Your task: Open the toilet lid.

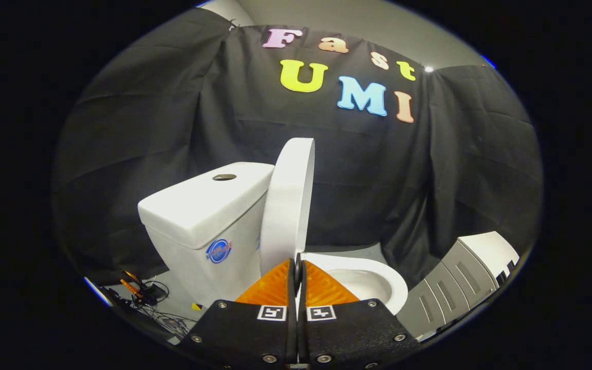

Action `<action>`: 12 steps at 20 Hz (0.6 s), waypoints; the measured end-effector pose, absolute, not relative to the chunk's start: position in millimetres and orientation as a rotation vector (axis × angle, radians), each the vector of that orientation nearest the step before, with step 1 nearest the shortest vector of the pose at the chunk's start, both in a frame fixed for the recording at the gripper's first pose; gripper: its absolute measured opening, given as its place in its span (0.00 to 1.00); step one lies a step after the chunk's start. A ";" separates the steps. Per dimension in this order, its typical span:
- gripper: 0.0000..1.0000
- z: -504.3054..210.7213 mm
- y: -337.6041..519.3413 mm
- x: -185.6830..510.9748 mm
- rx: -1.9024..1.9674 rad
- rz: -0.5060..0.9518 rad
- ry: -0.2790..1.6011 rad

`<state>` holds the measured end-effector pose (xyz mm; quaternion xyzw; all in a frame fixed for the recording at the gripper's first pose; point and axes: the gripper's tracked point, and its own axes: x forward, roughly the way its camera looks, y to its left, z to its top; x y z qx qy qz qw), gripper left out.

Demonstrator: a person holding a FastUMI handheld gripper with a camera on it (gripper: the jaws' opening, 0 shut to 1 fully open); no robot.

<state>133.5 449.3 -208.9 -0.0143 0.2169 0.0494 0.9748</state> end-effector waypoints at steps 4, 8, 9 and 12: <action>0.00 -209.6 472.4 127.7 -0.022 0.160 0.437; 0.01 -207.8 482.6 134.4 -0.037 0.180 0.433; 0.01 -208.5 486.0 135.5 -0.039 0.186 0.431; 0.01 -207.9 489.9 137.2 -0.059 0.185 0.428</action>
